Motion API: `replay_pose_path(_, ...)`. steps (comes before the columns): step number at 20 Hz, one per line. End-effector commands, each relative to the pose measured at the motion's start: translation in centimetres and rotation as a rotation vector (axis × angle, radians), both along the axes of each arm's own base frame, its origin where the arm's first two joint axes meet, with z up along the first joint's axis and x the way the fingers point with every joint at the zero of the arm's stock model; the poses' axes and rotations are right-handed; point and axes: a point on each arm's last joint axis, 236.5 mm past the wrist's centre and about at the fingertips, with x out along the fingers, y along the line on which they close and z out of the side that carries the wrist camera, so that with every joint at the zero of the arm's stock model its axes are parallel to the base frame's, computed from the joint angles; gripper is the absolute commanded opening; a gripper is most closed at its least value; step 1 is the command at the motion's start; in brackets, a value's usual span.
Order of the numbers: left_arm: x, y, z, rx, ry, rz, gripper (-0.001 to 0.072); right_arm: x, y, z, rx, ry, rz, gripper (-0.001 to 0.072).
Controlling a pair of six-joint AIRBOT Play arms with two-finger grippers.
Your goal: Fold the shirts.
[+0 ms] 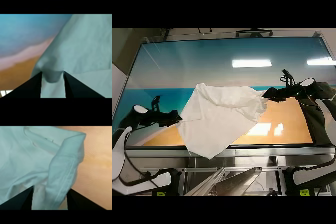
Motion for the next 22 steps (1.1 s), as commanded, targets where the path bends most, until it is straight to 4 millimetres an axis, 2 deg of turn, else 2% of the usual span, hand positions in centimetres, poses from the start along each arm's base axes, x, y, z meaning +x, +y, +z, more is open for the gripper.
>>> replay_pose_path(1,-0.2,-2.7,-1.9,-0.077,0.122,-0.184,0.0297,0.1,0.1,0.0,0.004,0.000,-0.001,0.0459)
replay_pose_path(2,0.3,-3.0,-1.6,-0.089,0.131,-0.205,0.0296,0.0,0.2,0.0,0.005,0.002,0.000,0.0450)
replay_pose_path(3,0.8,-3.0,-1.3,-0.096,0.131,-0.216,0.0294,-0.1,0.3,0.0,0.010,0.005,0.003,0.0332)
replay_pose_path(4,1.5,-2.9,-0.9,-0.095,0.120,-0.221,0.0260,-0.1,0.5,-0.1,0.022,0.009,0.006,0.0214)
replay_pose_path(5,2.4,-2.8,-0.4,-0.088,0.098,-0.222,0.0084,-0.2,0.9,-0.1,0.038,0.007,0.017,0.0211)
replay_pose_path(6,3.3,-2.6,0.0,-0.078,0.072,-0.219,0.0000,-0.1,1.2,-0.2,0.060,0.014,0.014,0.0113)
replay_pose_path(7,4.2,-2.3,0.3,-0.064,0.044,-0.213,0.0000,0.0,1.4,-0.5,0.078,0.023,0.004,0.0019)
replay_pose_path(10,7.2,-1.4,1.3,-0.020,-0.049,-0.187,0.0008,-0.2,1.4,-0.8,0.090,0.034,0.007,0.0016)
replay_pose_path(12,10.3,-0.6,3.1,0.018,-0.145,-0.164,0.0021,-1.9,1.2,-0.5,0.095,0.076,0.052,0.0015)
replay_pose_path(15,15.2,0.3,6.1,0.044,-0.265,-0.147,0.0024,-7.8,0.6,-1.8,0.027,0.222,0.123,0.0015)
replay_pose_path(17,16.8,-0.1,6.3,0.022,-0.260,-0.181,0.0024,-12.0,0.3,-2.9,-0.005,0.280,0.131,0.0015)
replay_pose_path(19,18.5,-1.2,5.9,-0.009,-0.260,-0.205,0.0024,-14.5,0.1,-3.6,-0.037,0.282,0.099,0.0015)
replay_pose_path(20,19.4,-1.6,5.7,-0.013,-0.268,-0.216,0.0025,-14.9,-0.1,-3.7,-0.053,0.264,0.076,0.0015)
replay_pose_path(22,20.6,-2.5,5.6,-0.036,-0.276,-0.239,0.0029,-14.1,-0.7,-3.6,-0.091,0.200,0.027,0.0016)
